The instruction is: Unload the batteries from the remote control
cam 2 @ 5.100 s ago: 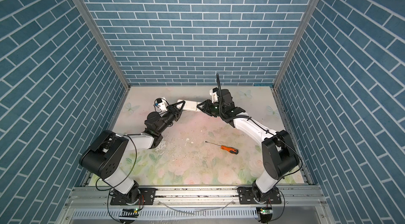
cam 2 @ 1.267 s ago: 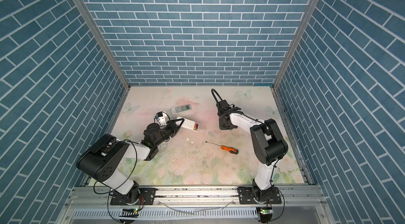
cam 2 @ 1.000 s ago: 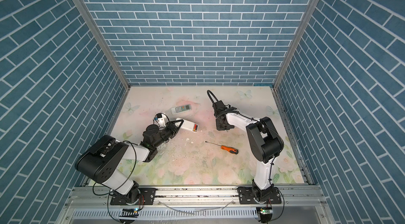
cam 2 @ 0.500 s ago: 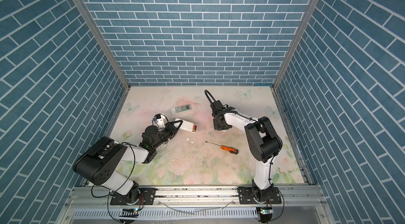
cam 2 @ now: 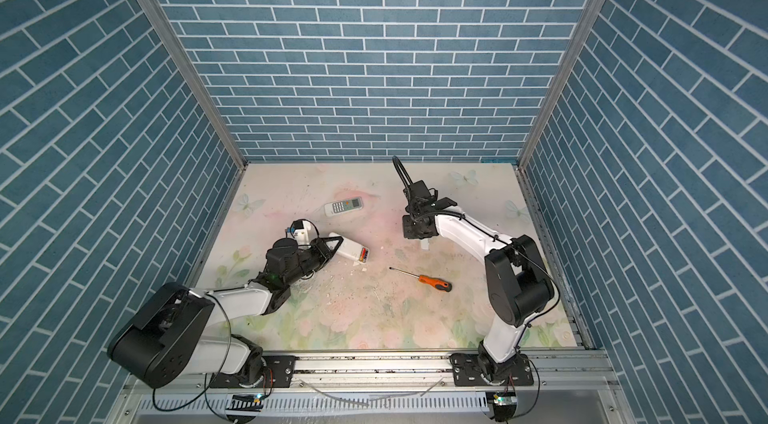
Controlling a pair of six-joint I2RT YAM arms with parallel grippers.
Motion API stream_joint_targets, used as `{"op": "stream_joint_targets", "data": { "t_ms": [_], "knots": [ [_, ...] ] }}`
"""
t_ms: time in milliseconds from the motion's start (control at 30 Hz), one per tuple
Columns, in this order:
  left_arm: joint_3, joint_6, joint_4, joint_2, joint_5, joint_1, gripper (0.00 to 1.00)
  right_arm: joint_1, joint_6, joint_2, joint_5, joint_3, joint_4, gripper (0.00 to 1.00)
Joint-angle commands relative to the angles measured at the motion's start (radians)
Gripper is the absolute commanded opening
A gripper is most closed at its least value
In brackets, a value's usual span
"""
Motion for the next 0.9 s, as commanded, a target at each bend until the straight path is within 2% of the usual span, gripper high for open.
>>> {"op": "stream_joint_targets", "data": {
  "t_ms": [0, 167, 400, 633, 867],
  "knots": [
    [-0.019, 0.086, -0.108, -0.060, -0.116, -0.022, 0.00, 0.007, 0.028, -0.039, -0.030, 0.044, -0.016, 0.32],
    [-0.050, 0.105, -0.097, -0.079, -0.213, -0.071, 0.00, 0.007, 0.021, -0.040, -0.042, 0.056, -0.020, 0.32],
    [-0.072, 0.066, 0.035, 0.031, -0.238, -0.117, 0.00, 0.007, 0.023, -0.026, -0.070, 0.055, -0.009, 0.32],
    [-0.069, 0.053, 0.088, 0.095, -0.278, -0.152, 0.00, 0.007, 0.022, -0.043, -0.072, 0.035, -0.002, 0.32],
    [-0.062, 0.047, 0.094, 0.118, -0.280, -0.167, 0.17, 0.007, 0.025, -0.043, -0.071, 0.035, 0.003, 0.32]
  ]
}}
